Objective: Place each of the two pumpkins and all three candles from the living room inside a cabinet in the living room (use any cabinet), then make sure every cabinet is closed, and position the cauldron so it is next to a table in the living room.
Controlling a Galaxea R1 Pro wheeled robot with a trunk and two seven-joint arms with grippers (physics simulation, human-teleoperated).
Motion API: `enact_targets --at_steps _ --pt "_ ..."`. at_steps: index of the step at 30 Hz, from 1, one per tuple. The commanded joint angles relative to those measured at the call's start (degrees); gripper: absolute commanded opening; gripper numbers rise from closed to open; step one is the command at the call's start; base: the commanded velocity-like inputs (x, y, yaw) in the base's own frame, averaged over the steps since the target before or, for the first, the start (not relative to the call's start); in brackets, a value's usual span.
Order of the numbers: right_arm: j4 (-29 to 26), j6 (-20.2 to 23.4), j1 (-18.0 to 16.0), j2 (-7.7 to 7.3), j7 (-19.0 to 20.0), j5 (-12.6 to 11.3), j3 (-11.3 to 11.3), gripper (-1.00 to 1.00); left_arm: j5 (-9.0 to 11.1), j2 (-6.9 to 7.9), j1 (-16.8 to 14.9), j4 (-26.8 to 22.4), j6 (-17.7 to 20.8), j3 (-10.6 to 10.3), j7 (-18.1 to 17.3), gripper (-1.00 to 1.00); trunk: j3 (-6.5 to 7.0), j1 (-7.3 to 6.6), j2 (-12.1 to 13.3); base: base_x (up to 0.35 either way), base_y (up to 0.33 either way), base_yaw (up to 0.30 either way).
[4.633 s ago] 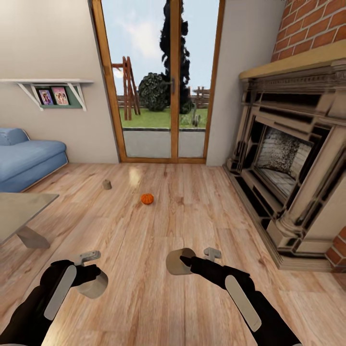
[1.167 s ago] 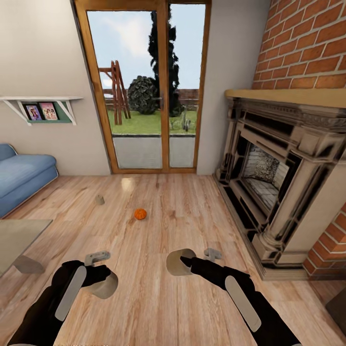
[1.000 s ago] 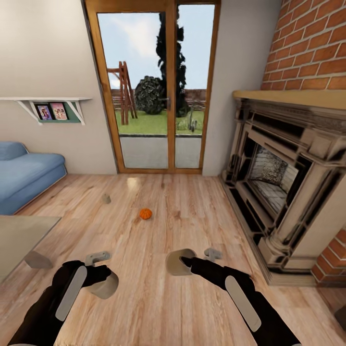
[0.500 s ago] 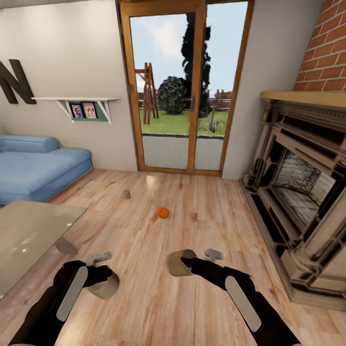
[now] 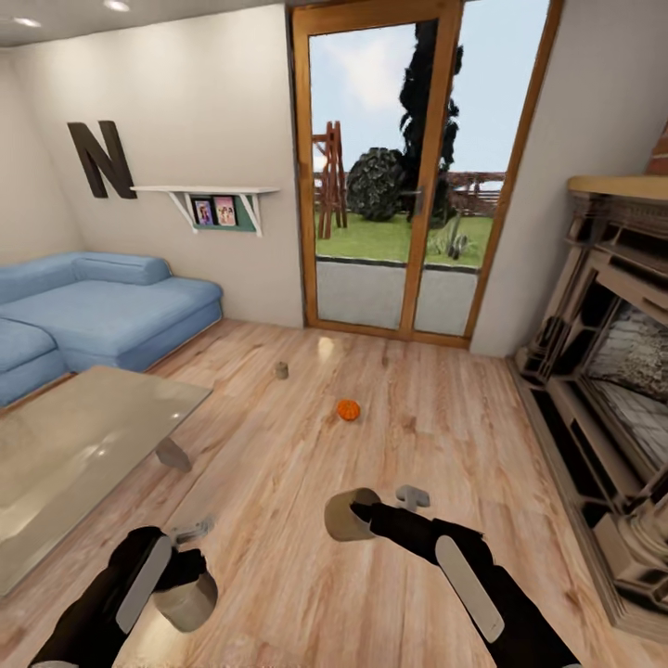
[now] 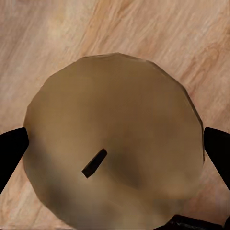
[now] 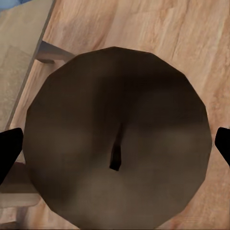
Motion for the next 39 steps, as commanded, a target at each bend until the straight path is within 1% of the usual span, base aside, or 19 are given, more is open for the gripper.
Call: enact_targets --at_steps 1,6,8,11,13,14,18,20,21,24,25,27,29,31,33,36,39 --pt "0.08 0.21 -0.04 0.0 0.09 -0.15 0.02 -1.0 0.74 0.1 -0.12 0.82 -0.44 -0.08 0.51 -1.0 -0.05 0.0 -0.04 0.0 0.0 0.29" --pt "2.98 -0.44 -0.02 -0.28 0.17 0.16 0.12 -1.0 0.52 0.21 -0.3 9.32 -7.03 -0.12 0.47 -1.0 -0.05 0.0 -0.04 0.0 0.0 0.29" --pt "4.0 -0.59 0.0 -0.37 0.12 0.33 0.21 -1.0 0.49 -0.03 -0.31 13.3 -10.68 -0.19 0.49 -1.0 -0.05 0.0 -0.04 0.0 0.0 0.29" --pt "5.74 -0.79 0.0 -0.43 0.12 0.49 0.34 -1.0 0.48 -0.07 -0.32 16.87 -15.19 -0.23 0.52 -1.0 -0.05 0.0 -0.04 0.0 0.0 0.29" --pt "7.97 -1.96 -0.02 -0.39 0.07 0.61 0.44 -1.0 0.31 0.02 -0.32 20.48 -18.63 -0.35 0.54 -1.0 -0.05 0.0 -0.04 0.0 0.0 0.29" --pt "9.04 -2.84 -0.01 -0.33 0.05 0.67 0.51 -1.0 -0.08 0.09 -0.32 21.6 -19.42 -0.37 0.55 -1.0 -0.05 0.0 -0.04 0.0 0.0 0.29" --pt "15.49 -8.13 -0.03 -0.09 -0.11 0.8 0.71 -1.0 -1.72 0.05 -0.32 23.49 -20.81 -0.2 0.56 -1.0 -0.06 0.0 -0.04 0.0 0.0 0.29" --pt "18.54 -10.31 -0.03 -0.05 -1.02 0.87 0.85 -1.0 -2.07 -0.14 -0.32 24.27 -21.96 -0.03 0.56 -1.0 -0.09 0.0 -0.04 0.0 0.0 0.289" --pt "19.45 -10.92 -0.02 -0.04 -1.76 0.9 0.86 -1.0 -2.01 -0.2 -0.32 24.69 -23.3 0.05 0.56 -1.0 -0.11 0.0 -0.04 0.0 0.0 0.289" --pt "20.72 -11.78 -0.02 -0.11 -3.67 0.93 0.79 -1.0 -1.72 -0.31 -0.27 27.21 -28.47 0.07 0.56 -1.0 -0.18 0.0 -0.04 0.0 0.0 0.289" --pt "20.89 -11.9 -0.01 -0.2 -3.93 0.93 0.78 -1.0 -1.79 -0.39 -0.25 28.4 -29.65 0.0 0.56 -1.0 -0.2 0.0 -0.04 0.0 0.0 0.288" --pt "21.06 -12.12 -0.01 -0.3 -4.23 0.97 0.79 -1.0 -1.76 -0.57 -0.24 29.96 -30.9 -0.09 0.46 -1.0 -0.25 0.0 -0.04 0.0 0.0 0.288" --pt "21.19 -13.47 0.01 -0.35 -4.37 1.08 0.89 -1.0 -1.73 -1.05 -0.23 30.7 -31.58 -0.09 0.35 -1.0 -0.29 0.0 -0.04 0.0 0.0 0.288" --pt "21.32 -15.56 -0.01 -0.38 -4.37 1.79 1.11 -1.0 -1.67 -1.27 -0.16 30.91 -31.82 -0.08 0.26 -1.0 -0.33 0.0 -0.04 0.0 0.0 0.288" --pt "21.51 -17.09 0.0 -0.26 -4.45 3.45 1.68 -1.0 -1.6 -1.38 -0.07 31.13 -32.12 -0.08 0.06 -1.0 -0.37 0.0 -0.04 0.0 0.0 0.288" --pt "22.9 -18.03 0.0 -0.03 -4.55 5.5 2.09 -1.0 -1.66 -1.62 0.01 33.05 -33.88 -0.18 -0.16 -1.0 -0.44 0.0 -0.04 0.0 0.0 0.288" --pt "24.46 -18.65 0.01 0.16 -4.62 6.29 2.22 -1.0 -1.71 -1.93 0.03 34.4 -35.5 -0.24 -0.28 -1.0 -0.5 0.0 -0.04 -0.002 0.0 0.288"
